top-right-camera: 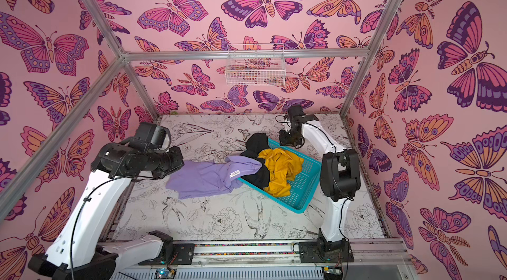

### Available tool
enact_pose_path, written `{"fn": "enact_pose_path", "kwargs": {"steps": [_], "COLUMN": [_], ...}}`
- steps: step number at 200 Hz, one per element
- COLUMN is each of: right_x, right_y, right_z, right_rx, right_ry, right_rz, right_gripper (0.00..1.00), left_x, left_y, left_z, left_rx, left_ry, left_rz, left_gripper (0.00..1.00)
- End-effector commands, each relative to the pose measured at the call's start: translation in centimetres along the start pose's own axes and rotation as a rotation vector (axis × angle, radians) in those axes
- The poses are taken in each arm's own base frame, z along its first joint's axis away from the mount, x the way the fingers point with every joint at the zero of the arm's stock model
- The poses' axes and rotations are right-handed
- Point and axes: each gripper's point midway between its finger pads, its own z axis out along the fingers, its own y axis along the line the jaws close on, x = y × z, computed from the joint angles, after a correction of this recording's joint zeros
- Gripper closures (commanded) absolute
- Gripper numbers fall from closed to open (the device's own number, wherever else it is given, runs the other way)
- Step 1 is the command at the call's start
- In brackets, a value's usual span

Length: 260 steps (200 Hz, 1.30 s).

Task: Fold and stack t-shirts
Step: Move the bin to the corner of the board.

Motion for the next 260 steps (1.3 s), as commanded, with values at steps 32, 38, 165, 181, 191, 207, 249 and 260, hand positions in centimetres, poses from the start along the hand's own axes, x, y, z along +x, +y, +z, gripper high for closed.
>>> {"fn": "enact_pose_path", "kwargs": {"steps": [32,38,165,181,191,207,249,260], "right_x": [7.7,8.0,9.5,8.9,8.8,8.9,9.9,10.5], "right_y": [0.4,0.7,-3.3,-5.0,-5.7,-7.1,-13.7,-15.5], "right_z": [2.1,1.9,-3.0,-5.0,-6.1,-7.4,-11.9,-12.8], "right_rx": [-0.052,-0.069,0.293,0.406,0.457,0.539,0.915,0.958], "right_ry": [0.312,0.320,0.225,0.166,0.146,0.126,0.145,0.150], "right_rz": [-0.002,-0.003,-0.010,0.010,0.019,0.035,0.098,0.152], "right_gripper": [0.56,0.56,1.00,1.00,1.00,1.00,1.00,1.00], "left_x": [0.2,0.3,0.8,1.0,1.0,1.0,1.2,1.3], "left_y": [-0.4,-0.5,-0.9,-0.9,-0.9,-1.0,-0.8,-0.7], "left_z": [-0.4,-0.5,-0.2,0.1,0.2,0.3,0.5,0.6], "left_rx": [0.033,0.036,0.044,0.044,0.044,0.047,0.042,0.037], "left_ry": [-0.014,-0.014,-0.007,-0.004,-0.003,-0.005,0.003,0.004], "left_rz": [-0.001,0.001,-0.001,0.000,0.001,0.006,0.018,0.017], "left_gripper": [1.00,1.00,1.00,1.00,1.00,1.00,1.00,1.00]}}
